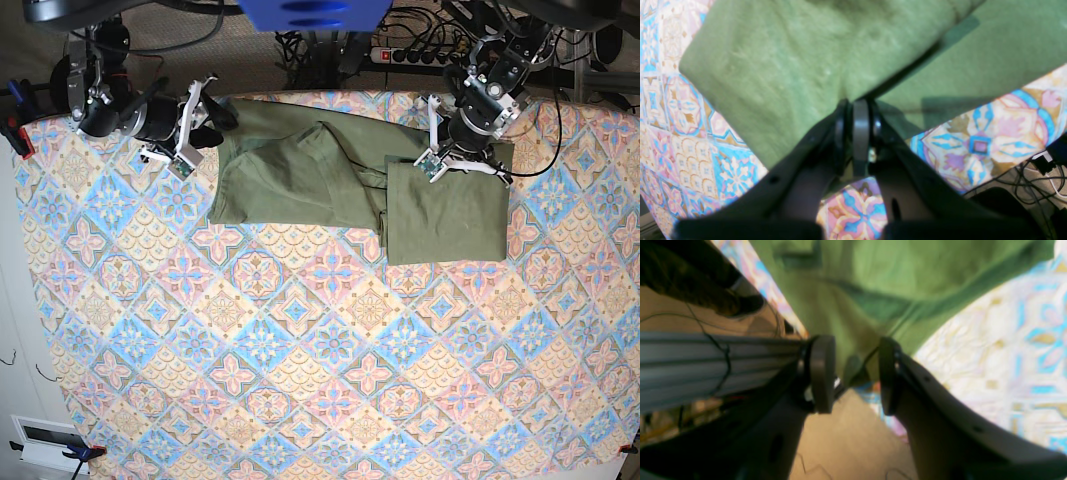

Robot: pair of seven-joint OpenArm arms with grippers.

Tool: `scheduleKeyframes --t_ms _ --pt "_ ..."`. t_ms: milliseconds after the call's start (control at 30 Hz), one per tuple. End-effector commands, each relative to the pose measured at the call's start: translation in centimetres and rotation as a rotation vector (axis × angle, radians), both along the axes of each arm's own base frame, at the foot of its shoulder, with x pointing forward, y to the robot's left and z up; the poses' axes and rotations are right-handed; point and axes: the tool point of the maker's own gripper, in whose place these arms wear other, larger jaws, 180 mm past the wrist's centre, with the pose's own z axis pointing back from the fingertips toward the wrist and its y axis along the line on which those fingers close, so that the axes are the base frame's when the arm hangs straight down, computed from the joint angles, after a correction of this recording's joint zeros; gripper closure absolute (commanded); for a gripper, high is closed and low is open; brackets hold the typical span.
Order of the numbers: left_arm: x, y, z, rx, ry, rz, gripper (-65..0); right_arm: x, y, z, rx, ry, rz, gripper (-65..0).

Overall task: Layout the t-shirt on the table in an organized manner, then fold the t-shirt properly
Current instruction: 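Move the right gripper to the opposite end of the folded shirt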

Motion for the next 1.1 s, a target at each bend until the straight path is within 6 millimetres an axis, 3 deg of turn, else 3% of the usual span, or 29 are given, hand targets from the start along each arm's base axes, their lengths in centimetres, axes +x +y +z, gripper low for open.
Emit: scheduleKeyframes --t_ms 0,267,367,533,900,1067 --pt "0.6 0.3 0.8 0.006 -0.032 -0.004 -3.7 1.0 1.3 1.3 0.055 -0.05 0.012 -21.3" --pt "0.7 0.2 0.8 0.005 -0.033 -0.001 -4.5 0.3 3.3 0.1 0.024 -0.038 0.076 -21.3" --pt "0.7 0.3 0.8 0.006 -0.034 0.0 -11.3 1.1 4.3 -0.1 -0.008 -0.068 0.109 -19.7" --pt "0.7 0.3 0.8 0.007 -0.034 0.002 -23.9 1.8 5.4 -1.1 -0.06 -0.083 0.144 -8.0" --pt "0.8 0.3 0.8 0.008 -0.036 0.002 -23.6 0.4 3.2 -5.7 -0.151 0.049 0.112 -7.3" --pt "0.8 0.4 0.8 0.009 -0.035 0.002 -23.6 0.1 2.6 -6.3 -0.18 0.064 0.112 -7.2"
